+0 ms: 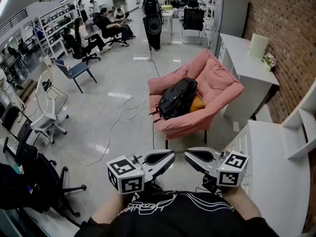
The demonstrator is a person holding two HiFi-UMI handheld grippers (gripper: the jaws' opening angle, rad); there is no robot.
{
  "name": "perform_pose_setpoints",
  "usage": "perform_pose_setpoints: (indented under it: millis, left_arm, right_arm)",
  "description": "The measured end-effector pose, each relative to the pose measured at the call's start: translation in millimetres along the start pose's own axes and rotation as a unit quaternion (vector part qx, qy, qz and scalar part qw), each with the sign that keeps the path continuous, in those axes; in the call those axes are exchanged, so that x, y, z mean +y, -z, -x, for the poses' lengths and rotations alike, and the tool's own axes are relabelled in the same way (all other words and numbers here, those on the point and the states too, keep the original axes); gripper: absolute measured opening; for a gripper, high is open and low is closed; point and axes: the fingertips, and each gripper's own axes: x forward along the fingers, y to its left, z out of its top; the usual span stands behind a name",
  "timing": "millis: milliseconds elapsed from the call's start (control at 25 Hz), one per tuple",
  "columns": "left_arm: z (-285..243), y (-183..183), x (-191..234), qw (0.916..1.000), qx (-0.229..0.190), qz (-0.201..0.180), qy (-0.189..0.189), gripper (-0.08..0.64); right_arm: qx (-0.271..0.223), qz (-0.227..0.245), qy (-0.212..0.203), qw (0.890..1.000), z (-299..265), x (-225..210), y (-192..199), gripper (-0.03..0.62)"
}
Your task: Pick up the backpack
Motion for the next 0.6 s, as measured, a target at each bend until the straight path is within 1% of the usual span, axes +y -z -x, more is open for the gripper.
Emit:
perform_pose_setpoints:
  millis: [120, 320, 600]
  left_arm:
    - [-7.2, 1.3, 6.3, 1.0000, 0.005, 0.003, 0.002, 0.003]
    - [-12.1, 3.8, 19.4, 0.9998, 0.013, 0.011, 0.004, 0.003]
    - [-8.3, 3.4, 60.9, 0.9989, 0.026, 0.040, 0.005, 0.003]
  right_arm:
    - [-0.012, -0.013, 0.006, 1.000, -0.8, -10.2, -1.6, 0.005]
    - [-0.014, -0.030, 0.008, 0.999, -9.5, -23.2, 0.5, 0.005]
    - [-0.014, -0.066, 0.018, 0.998, -40.3, -48.4, 4.3, 0.005]
